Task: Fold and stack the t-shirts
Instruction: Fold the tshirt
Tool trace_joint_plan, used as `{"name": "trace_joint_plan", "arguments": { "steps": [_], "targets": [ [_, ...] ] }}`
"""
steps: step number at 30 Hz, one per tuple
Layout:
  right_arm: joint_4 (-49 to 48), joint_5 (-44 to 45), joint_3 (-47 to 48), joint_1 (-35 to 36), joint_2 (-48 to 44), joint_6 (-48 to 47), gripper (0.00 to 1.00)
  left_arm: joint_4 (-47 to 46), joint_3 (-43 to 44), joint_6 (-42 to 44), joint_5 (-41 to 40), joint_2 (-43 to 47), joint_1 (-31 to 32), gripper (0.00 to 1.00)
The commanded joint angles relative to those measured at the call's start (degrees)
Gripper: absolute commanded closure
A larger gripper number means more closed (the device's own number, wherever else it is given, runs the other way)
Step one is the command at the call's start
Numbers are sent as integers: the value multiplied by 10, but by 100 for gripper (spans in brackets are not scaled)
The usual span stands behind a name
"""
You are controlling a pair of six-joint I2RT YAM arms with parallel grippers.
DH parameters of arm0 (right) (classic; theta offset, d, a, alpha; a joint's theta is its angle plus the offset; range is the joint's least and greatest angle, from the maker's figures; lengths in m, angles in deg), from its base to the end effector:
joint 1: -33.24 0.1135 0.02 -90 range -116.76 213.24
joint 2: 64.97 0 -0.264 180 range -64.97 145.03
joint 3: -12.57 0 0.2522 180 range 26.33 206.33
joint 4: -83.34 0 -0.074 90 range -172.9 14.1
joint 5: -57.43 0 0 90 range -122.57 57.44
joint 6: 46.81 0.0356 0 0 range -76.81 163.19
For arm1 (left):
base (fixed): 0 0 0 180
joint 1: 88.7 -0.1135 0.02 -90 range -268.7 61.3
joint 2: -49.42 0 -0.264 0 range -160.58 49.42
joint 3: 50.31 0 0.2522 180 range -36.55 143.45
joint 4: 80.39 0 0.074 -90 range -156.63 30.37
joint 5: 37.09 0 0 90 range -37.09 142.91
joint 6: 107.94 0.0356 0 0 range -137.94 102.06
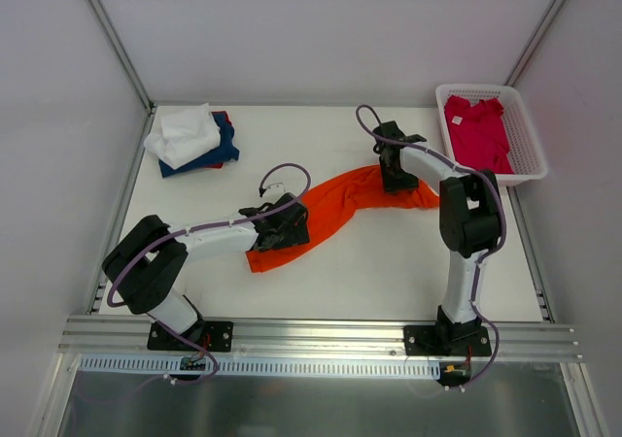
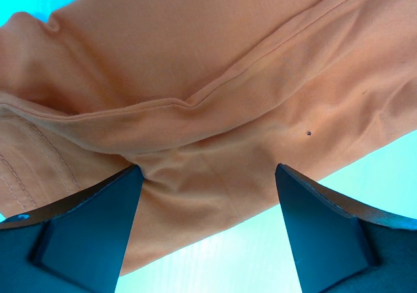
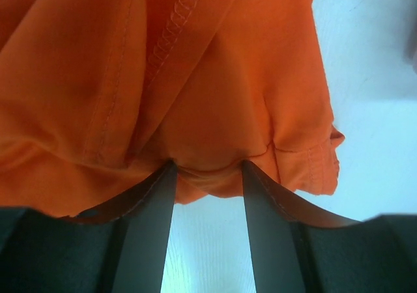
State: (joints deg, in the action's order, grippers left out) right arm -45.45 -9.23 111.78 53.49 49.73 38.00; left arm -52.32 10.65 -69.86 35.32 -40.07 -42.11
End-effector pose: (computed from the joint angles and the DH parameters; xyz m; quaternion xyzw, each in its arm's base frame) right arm 0.3948 0.1306 0.1880 -0.1713 0.9446 -0.1705 0.2220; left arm 0.2130 -0.2096 0.1669 -0.0879 0.9435 -0.1196 0.2963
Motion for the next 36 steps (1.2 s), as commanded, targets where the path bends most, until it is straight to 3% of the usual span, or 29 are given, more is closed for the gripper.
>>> {"name": "trace_joint_plan", "arguments": {
  "steps": [1,11,22,26,36],
  "targets": [
    [-14,-10,6,-2,6,4,52,73,-34,-22,45,-17,10,15],
    [10,-36,96,-19,68,-3,52,72,-60,-34,55,-2,16,15],
    [51,-140,212,-34,149,-2,51,73,-55,-50,69,-2,42,15],
    [85,-158,290,-35,184,-4,52,73,-35,-62,72,-14,66,15],
    [99,-197,369,-35,226,-5,51,75,33,-91,88,-85,169,15]
  ]
}}
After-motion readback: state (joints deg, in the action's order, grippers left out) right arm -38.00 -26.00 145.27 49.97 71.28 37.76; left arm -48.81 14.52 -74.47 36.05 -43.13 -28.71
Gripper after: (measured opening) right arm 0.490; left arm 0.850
